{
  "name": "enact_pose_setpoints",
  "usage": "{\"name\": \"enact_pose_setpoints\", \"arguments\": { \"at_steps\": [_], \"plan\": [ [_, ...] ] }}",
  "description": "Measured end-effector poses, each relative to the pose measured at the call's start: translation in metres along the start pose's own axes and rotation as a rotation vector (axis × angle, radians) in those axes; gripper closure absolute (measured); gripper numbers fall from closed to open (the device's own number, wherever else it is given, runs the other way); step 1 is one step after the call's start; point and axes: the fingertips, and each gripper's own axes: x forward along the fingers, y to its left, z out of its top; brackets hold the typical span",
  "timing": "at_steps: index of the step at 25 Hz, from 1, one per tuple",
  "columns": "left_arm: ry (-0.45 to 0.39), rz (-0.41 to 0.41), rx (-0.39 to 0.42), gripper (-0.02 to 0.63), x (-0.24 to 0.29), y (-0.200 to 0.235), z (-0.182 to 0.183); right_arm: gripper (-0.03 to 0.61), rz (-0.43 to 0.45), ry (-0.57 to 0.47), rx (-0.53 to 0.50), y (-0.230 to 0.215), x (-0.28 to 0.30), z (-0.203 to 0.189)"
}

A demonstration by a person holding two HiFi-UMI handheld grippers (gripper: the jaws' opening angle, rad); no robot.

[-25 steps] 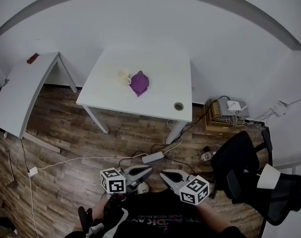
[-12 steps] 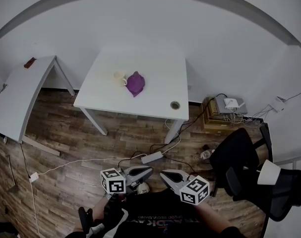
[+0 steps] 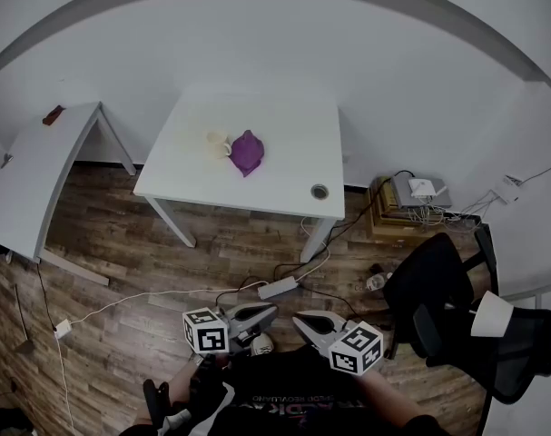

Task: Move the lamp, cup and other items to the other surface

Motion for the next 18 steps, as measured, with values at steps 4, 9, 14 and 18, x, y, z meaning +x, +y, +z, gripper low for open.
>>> {"name": "enact_pose_setpoints", "arguments": {
  "at_steps": [4, 9, 14, 18],
  "plan": [
    [-0.003, 0.010, -0.009, 0.615, -0.0038, 0.0030, 0.0009, 0.574, 0.007, 0.004, -0.002, 0.0019, 0.0040, 0.0001],
    [0.002, 0.014, -0.009, 0.615, -0.0039, 0.0006, -0.0020, 0.574, 0.012, 0.008, -0.005, 0.0037, 0.0028, -0.0018],
    [0.009, 0.001, -0.013, 0.615, -0.0018, 0.0014, -0.0035, 0.574, 0.006, 0.003, -0.001, 0.0021, 0.0027, -0.0016],
    [0.013, -0.004, -0.015, 0.615, 0.0001, 0.0002, -0.0029, 0.574, -0.004, -0.005, -0.001, 0.0014, -0.0005, -0.0002]
  ]
}}
